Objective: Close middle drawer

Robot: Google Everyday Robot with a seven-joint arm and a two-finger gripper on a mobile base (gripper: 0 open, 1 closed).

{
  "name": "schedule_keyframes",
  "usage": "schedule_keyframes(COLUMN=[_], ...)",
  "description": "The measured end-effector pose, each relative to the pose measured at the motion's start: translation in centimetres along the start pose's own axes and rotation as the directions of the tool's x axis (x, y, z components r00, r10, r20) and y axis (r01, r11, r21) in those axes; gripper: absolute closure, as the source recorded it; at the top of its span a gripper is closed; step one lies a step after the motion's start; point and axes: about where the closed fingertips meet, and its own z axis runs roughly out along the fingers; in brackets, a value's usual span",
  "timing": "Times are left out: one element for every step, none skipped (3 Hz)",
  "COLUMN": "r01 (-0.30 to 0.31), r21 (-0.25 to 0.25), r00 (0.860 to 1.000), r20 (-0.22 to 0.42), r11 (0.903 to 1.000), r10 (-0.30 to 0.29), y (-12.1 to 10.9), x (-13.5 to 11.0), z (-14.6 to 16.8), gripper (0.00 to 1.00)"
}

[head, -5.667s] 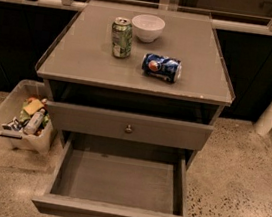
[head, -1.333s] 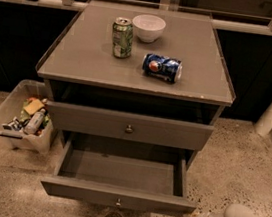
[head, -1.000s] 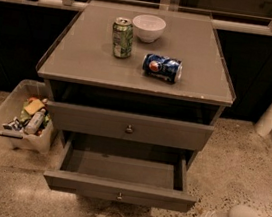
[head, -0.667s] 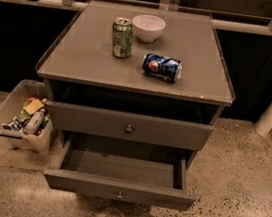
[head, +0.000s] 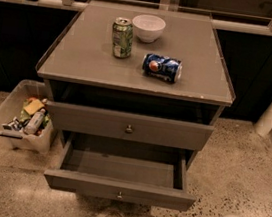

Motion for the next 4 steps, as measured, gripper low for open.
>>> schedule_keyframes(r01=[0.118,0.181,0.156,0.035], r21=[-0.038,-0.059,-0.108,-0.194], r00=[0.993,0.983,0.987,0.998], r20=[-0.005,-0.006,-0.026,-0.046], r11=[0.9923,0.9817,0.9818,0.9804], r10=[-0.118,-0.182,-0.160,-0.045], y=[1.1,1.7,0.0,-2.2], x=[-1.6,-2.4,-0.6,3.3], z=[0.1,0.1,2.0,6.2], gripper=[0.00,0.00,0.00,0.00])
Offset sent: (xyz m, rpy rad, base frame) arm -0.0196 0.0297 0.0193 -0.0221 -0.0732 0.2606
